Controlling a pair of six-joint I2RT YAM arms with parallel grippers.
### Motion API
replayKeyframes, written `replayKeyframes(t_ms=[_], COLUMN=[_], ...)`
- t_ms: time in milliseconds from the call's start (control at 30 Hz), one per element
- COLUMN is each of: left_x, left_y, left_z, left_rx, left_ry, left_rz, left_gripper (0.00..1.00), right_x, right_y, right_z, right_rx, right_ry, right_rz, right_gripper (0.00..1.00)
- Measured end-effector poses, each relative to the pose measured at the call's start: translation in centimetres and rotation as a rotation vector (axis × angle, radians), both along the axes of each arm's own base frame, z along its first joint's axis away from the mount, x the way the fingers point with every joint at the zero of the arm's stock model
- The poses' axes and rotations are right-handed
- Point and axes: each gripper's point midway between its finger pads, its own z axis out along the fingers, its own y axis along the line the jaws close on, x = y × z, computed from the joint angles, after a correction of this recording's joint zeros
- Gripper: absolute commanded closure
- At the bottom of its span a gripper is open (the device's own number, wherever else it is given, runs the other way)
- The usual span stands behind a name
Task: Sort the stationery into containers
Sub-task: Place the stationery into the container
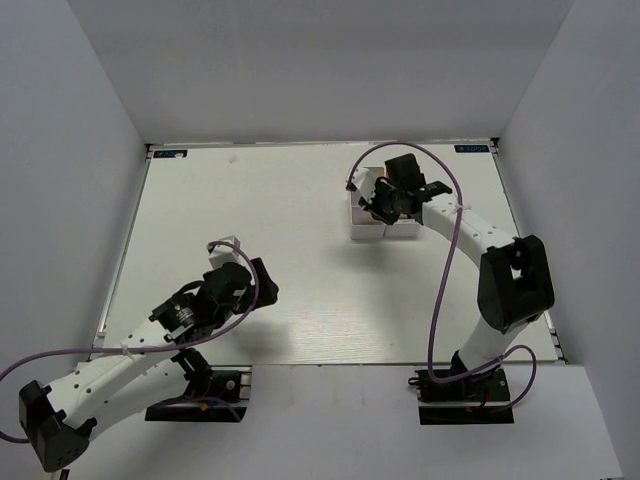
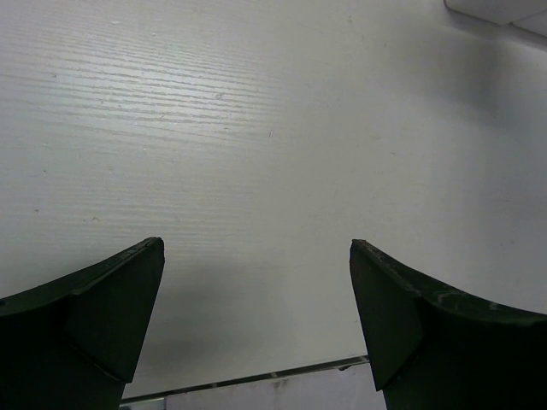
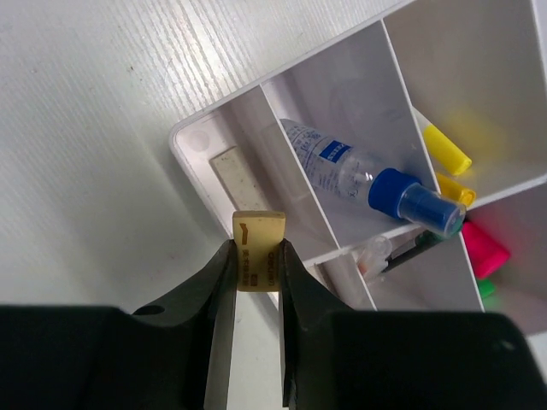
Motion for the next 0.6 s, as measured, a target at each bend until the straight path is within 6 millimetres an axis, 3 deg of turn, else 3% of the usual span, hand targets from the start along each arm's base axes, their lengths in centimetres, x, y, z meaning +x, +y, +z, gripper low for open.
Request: replayKeyframes(t_ms=[133,233,267,400,600], left_x=[0.0,0.0,0.0,0.0,0.0], left_y=[-0.1,-0.1,-0.1,-0.1,-0.4], left_z=[0.0,0.0,-0.1,-0.1,0.0], left_rx=[-0.003,-0.002,-0.002,-0.002,-0.006], left_ry=[0.0,0.001,0.002,0.002,-0.001], left_rz=[-0.005,-0.005,-0.006,-0.007,-0.017], left_gripper=[0.01,0.01,0.01,0.01,0.01], right_x=[0.8,0.9,1.0,1.0,0.8], right_y=[0.3,0.5,0.5,0.5,0.8], right_z=[-1.0,-1.6,-1.7,-1.7,-1.3], right_rx=[-0.007,-0.011,-0.011,-0.007,0.017], right_ry=[0.018,0.03,0.032,0.034,0.041], right_rz=[-0.002,-0.003,-0.005,-0.01,-0.015], right_gripper=[0.87,0.69,0.56,0.35,0.24])
